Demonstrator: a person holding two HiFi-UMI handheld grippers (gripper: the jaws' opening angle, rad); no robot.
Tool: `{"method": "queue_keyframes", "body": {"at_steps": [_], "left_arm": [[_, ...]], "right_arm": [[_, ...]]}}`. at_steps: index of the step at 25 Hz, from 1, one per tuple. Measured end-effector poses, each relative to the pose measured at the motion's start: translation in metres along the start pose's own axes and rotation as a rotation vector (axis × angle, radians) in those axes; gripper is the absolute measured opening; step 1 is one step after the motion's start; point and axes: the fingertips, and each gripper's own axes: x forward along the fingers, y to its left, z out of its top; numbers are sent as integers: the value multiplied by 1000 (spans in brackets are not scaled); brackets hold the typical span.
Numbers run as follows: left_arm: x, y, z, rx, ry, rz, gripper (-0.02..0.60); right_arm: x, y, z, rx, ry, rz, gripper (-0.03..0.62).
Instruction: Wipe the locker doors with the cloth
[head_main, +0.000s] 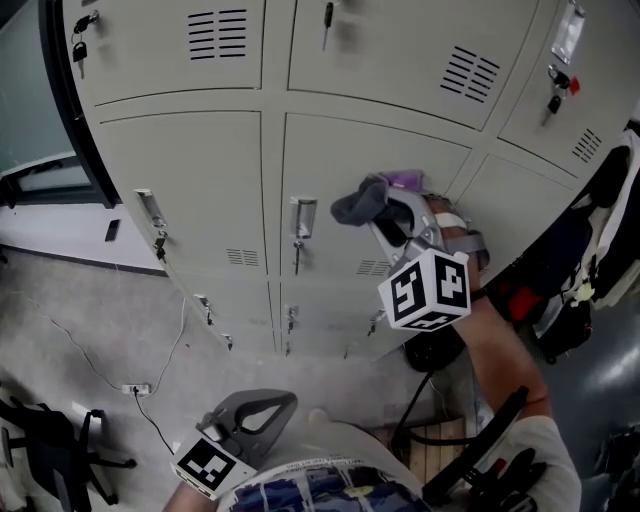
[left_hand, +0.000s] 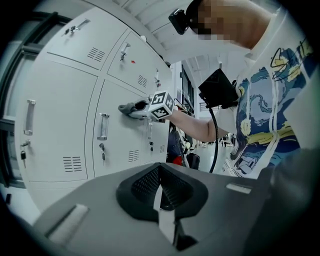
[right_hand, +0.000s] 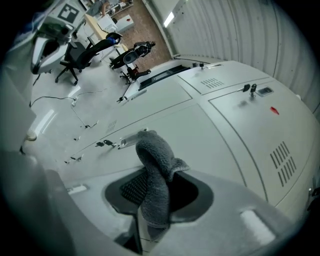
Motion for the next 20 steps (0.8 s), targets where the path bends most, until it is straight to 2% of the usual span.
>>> {"method": "queue_keyframes", "body": {"at_steps": [20], "left_arm": [[6,1,-3,0,37,16,3]], "right_arm": [[51,169,-45,77,73,268,114]]}}
